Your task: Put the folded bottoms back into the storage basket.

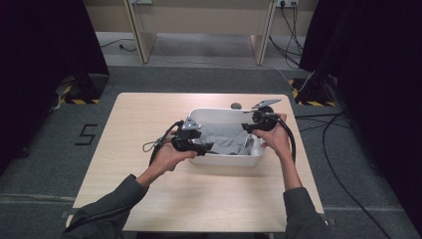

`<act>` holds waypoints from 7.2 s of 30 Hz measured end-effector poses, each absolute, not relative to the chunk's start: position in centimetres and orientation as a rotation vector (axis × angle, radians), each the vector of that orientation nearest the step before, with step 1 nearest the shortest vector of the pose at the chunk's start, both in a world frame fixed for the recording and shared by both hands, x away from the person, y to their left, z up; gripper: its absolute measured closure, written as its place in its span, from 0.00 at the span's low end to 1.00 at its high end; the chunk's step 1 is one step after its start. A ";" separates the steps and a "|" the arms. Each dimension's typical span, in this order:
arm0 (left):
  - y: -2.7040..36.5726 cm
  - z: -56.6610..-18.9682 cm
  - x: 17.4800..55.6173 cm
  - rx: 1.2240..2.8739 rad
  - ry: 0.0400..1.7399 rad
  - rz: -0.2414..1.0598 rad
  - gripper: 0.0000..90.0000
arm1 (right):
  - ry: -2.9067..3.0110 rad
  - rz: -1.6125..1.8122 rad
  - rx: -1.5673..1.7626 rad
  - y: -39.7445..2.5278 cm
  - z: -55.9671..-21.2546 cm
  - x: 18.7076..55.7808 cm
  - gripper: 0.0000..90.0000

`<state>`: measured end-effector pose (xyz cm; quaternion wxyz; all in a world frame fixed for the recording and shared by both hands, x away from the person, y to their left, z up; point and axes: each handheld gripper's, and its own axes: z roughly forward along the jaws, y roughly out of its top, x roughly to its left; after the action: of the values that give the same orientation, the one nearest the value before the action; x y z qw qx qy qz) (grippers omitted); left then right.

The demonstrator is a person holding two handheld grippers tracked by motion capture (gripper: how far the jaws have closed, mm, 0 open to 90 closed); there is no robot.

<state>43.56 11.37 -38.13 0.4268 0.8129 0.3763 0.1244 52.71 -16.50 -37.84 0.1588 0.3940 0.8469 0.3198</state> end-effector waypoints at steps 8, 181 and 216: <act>11.7 -38.0 43.0 2.030 0.926 0.312 0.38 | 2.411 0.958 1.108 -16.5 -37.3 51.7 0.47; 20.6 -49.6 27.5 2.051 1.031 0.313 0.26 | 2.440 0.977 0.988 -20.2 -48.1 29.8 0.40; 20.1 -50.1 26.8 2.054 0.988 0.382 0.18 | 2.402 1.102 1.026 -20.6 -49.1 29.4 0.32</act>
<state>26.75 20.09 -50.12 0.4033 0.8133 0.3913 0.1510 29.36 -20.58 -49.08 0.1528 0.3578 0.8373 0.3841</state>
